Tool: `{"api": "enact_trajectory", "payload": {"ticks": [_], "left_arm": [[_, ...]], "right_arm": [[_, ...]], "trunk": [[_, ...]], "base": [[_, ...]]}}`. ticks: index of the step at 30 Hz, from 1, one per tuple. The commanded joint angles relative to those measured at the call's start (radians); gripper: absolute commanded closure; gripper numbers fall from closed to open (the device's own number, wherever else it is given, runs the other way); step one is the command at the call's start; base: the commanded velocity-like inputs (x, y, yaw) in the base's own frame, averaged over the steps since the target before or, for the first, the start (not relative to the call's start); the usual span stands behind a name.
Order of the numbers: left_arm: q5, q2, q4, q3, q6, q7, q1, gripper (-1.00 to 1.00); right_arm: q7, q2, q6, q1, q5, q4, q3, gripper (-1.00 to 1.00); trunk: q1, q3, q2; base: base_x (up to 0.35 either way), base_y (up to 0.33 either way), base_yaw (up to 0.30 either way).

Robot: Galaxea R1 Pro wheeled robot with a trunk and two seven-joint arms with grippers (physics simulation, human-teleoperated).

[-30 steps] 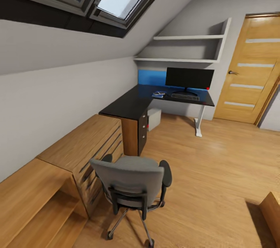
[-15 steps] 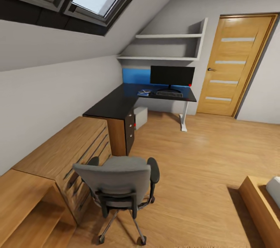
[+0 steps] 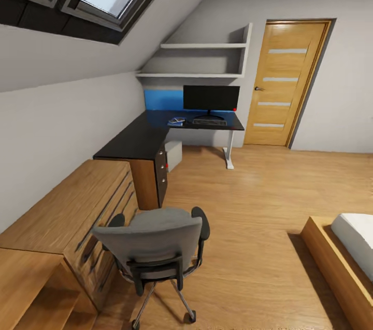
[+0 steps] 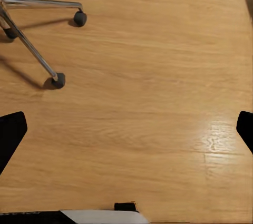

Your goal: In the bedroom, organize the workspace by keeping the computer under the desk, ensuring the monitor is on the desk, placing the keyboard on the desk next to the monitor, placing the mouse on the desk next to the keyboard, moving the folder from the swivel chair onto the desk next to the mouse, stacking the notebook on top of the folder with the pen on top of the notebook, and positioning the swivel chair next to the desk.

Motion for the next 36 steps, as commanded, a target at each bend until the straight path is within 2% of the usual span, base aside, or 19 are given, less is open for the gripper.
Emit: {"api": "enact_trajectory", "payload": {"ticks": [1,10,19,36], "left_arm": [[0.006,0.001,-0.002,-0.008,-0.001,0.004,0.0,-1.0],[0.006,0.0,-0.002,-0.008,0.006,0.005,0.0,-1.0],[0.004,0.0,-0.002,-0.01,0.066,0.002,0.0,-1.0],[0.004,0.001,-0.002,-0.009,0.072,0.003,0.0,-1.0]], "right_arm": [[-0.01,0.001,-0.001,-0.001,0.001,0.002,0.008,-1.0],[-0.009,0.001,-0.001,-0.001,0.002,0.002,0.008,-1.0],[-0.008,0.001,-0.001,-0.001,0.003,0.001,0.009,-1.0],[-0.008,0.001,-0.001,-0.001,0.005,0.002,0.01,-1.0]], "trunk": [[0.0,-0.002,-0.001],[0.0,-0.008,-0.001],[0.0,-0.01,-0.001],[0.0,-0.01,-0.001]], "base": [[0.0,0.176,-0.255],[0.0,0.068,-0.128],[0.0,0.117,-0.016],[-0.011,0.172,0.0]]}}
